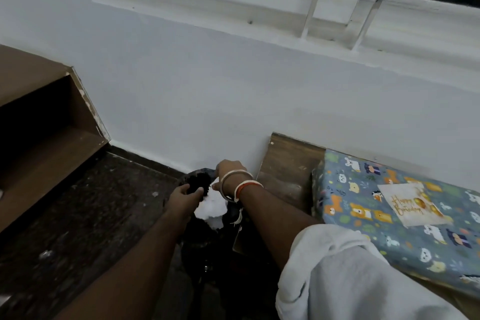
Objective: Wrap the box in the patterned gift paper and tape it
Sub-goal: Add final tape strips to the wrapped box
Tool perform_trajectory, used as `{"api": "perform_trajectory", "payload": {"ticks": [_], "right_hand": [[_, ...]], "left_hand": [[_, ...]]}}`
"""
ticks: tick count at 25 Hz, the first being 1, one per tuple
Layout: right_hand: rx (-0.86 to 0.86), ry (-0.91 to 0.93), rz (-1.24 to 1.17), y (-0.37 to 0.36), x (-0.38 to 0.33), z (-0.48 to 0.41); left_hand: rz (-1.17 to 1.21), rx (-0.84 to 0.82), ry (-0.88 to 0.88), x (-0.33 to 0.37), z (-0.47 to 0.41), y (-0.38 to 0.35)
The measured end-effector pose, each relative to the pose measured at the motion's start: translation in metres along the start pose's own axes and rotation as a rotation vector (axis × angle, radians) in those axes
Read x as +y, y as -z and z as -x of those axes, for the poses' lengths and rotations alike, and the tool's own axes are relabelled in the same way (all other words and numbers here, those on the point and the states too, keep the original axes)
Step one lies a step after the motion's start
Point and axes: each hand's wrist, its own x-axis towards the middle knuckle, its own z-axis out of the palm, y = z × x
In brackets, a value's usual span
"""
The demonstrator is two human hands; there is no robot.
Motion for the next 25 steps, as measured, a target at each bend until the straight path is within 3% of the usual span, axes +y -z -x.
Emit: {"api": "perform_trajectory", "payload": {"ticks": [4, 6, 9, 12, 15, 17, 19, 22, 25], "right_hand": [[0.112, 0.025, -0.099, 0.020, 0.009, 0.019], [0.197, 0.044, -0.180, 0.038, 0.022, 0.045], [0.404, 0.097, -0.209, 0.063, 0.059, 0.101], [0.633, 0.118, -0.186, 0.073, 0.126, 0.178], [0.816, -0.063, -0.057, 0.068, 0.207, 0.259], [0.793, -0.353, -0.011, 0.061, 0.256, 0.304], [0.622, -0.503, -0.098, 0.055, 0.284, 0.329], [0.477, -0.459, -0.139, 0.043, 0.301, 0.338], [0.486, -0.424, -0.160, 0.040, 0.299, 0.321]], "left_hand": [[0.081, -0.010, -0.073, 0.021, 0.024, -0.006], [0.072, 0.008, -0.190, 0.044, 0.056, -0.014], [-0.135, 0.042, -0.486, 0.075, 0.122, -0.037], [-0.419, -0.060, -0.895, 0.080, 0.192, -0.069], [-0.699, -0.185, -1.158, 0.065, 0.234, -0.092], [-0.814, -0.231, -1.157, 0.054, 0.250, -0.104], [-0.826, -0.256, -1.107, 0.049, 0.255, -0.113], [-0.859, -0.242, -1.057, 0.054, 0.256, -0.121], [-0.834, -0.229, -1.036, 0.065, 0.247, -0.123]]}}
